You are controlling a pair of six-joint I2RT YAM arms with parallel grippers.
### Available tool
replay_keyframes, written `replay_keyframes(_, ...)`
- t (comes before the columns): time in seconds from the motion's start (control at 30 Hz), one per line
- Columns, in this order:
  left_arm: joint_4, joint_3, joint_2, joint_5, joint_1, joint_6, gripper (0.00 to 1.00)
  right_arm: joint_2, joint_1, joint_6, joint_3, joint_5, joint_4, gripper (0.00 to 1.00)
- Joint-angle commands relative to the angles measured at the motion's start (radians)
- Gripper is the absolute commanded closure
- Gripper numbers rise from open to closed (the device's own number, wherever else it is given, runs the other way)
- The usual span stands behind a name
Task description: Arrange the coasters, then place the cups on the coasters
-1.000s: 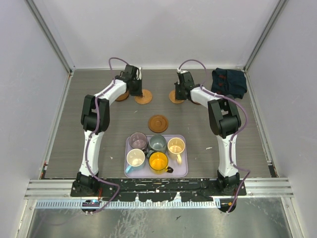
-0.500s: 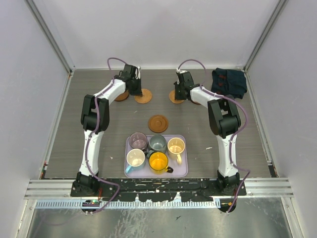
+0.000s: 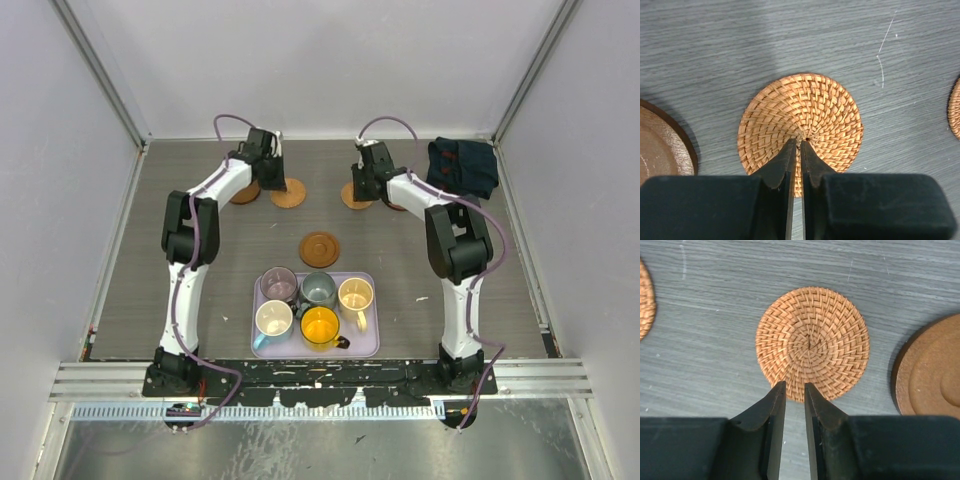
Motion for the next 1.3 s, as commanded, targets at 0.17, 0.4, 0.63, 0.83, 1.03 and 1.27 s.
replay_keyframes(0.17,0.108,-0.029,-0.144,0.035,0.007,-0.024,0.88,-0.186,0.051,-0.045,-0.043,-0.01,0.003,0.71)
replay_keyframes(0.4,0.166,-0.175,-0.257,0.09,0.006,-0.061,0.87,-0.247,0.143,-0.064,-0.117,-0.004,-0.022,0.8)
replay_keyframes(0.63,0.286,-0.459,-0.428,0.042,0.006,-0.097,0.88,-0.251,0.248,-0.044,-0.208,-0.015,-0.023,0.84)
replay_keyframes(0.83,0.298,-0.628,-0.56,-0.044,0.007,-0.09,0.88,-0.247,0.301,-0.017,-0.261,-0.015,-0.008,0.86)
replay_keyframes(1.03,0.293,-0.722,-0.63,-0.07,0.006,-0.092,0.88,-0.237,0.332,0.01,-0.286,-0.027,0.008,0.86)
replay_keyframes(1.27,0.308,-0.813,-0.672,-0.102,0.006,-0.098,0.88,-0.174,0.337,0.033,-0.255,0.03,0.001,0.86)
